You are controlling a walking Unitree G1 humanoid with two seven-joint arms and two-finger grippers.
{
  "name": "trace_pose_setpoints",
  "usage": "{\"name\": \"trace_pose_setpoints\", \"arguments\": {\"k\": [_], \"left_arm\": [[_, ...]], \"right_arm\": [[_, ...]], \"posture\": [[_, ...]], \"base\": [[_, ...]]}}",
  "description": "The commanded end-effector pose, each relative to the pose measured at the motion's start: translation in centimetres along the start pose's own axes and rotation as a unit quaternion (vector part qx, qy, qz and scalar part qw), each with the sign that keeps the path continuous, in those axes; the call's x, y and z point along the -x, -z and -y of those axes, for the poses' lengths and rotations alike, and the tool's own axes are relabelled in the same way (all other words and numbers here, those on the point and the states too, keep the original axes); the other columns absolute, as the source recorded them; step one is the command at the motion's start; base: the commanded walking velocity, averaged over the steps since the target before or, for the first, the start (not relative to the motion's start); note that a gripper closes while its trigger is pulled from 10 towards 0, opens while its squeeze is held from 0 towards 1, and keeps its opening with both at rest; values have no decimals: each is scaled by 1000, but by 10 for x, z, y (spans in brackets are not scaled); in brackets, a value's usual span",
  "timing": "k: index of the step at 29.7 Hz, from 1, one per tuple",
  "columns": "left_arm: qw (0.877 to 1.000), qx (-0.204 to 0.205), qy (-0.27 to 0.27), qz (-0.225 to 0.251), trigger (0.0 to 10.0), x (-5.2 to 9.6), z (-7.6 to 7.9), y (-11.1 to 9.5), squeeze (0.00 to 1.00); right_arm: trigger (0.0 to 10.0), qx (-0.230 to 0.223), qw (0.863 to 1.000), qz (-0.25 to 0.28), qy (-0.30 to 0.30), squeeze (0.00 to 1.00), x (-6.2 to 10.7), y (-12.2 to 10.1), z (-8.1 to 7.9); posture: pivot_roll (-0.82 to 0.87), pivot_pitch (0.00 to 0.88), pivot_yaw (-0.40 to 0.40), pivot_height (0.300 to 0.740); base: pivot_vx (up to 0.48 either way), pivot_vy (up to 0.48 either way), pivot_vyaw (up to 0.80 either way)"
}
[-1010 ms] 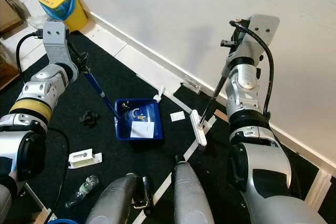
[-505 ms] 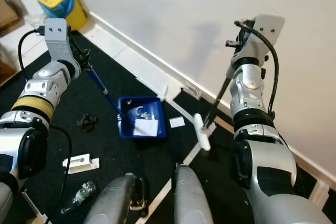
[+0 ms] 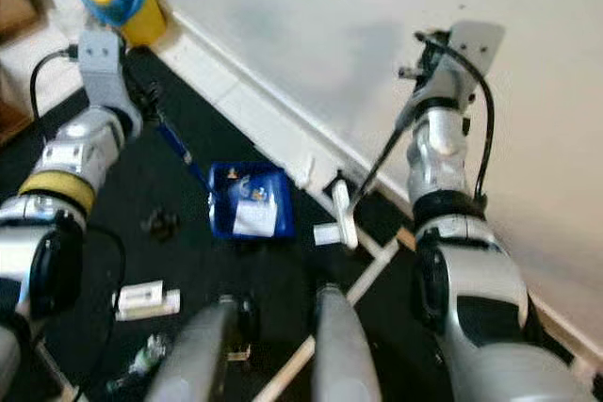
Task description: Sweep floor
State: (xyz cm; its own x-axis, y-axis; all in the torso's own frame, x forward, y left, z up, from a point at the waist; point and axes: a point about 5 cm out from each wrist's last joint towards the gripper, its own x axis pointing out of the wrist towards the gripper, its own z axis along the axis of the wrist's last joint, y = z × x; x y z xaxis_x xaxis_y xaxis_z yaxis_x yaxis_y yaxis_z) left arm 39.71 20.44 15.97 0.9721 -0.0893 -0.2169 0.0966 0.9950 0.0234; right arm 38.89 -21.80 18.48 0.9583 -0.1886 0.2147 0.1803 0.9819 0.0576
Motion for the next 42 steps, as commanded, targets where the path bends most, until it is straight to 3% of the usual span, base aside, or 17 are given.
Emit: {"name": "trace_pose_setpoints", "arguments": {"k": [1, 5, 15, 20, 24, 35, 42], "left_arm": [[1000, -4, 5, -9, 10000, 1, 0, 5, 0], [999, 0, 42, -18, 10000, 1, 11, 9, 0], [998, 10, 54, -14, 10000, -1, 25, 11, 0], [998, 5, 68, -10, 10000, -3, 34, 7, 0], [997, -8, 78, -22, 10000, -3, 43, 16, 0], [995, -23, 59, -77, 10000, 1, 42, 46, 0], [992, -52, 73, -87, 10000, 2, 48, 49, 0]], "right_arm": [[10000, 3, 1000, -1, 7, 0, 3, 4, 5], [10000, 11, 1000, -1, 8, 0, 3, 4, 6], [10000, 25, 1000, 4, 10, 0, 4, 4, 10], [10000, 34, 999, 10, 13, 0, 4, 2, 13], [10000, 47, 999, 7, 18, 0, 5, 4, 16], [10000, 74, 997, -18, 29, 0, 13, 19, 24], [10000, 79, 995, -33, 46, 0, 17, 27, 26]], "posture": [[-13, 229, 73, 740], [-12, 233, 74, 740], [-18, 243, 75, 740], [-16, 247, 80, 740], [-11, 254, 84, 740], [24, 295, 110, 740], [55, 324, 129, 740]], "base": [[0, 0, 0], [0, 0, 0], [0, 0, 0], [0, 0, 0], [0, 0, 0], [0, 0, 0], [0, 0, 0]]}}
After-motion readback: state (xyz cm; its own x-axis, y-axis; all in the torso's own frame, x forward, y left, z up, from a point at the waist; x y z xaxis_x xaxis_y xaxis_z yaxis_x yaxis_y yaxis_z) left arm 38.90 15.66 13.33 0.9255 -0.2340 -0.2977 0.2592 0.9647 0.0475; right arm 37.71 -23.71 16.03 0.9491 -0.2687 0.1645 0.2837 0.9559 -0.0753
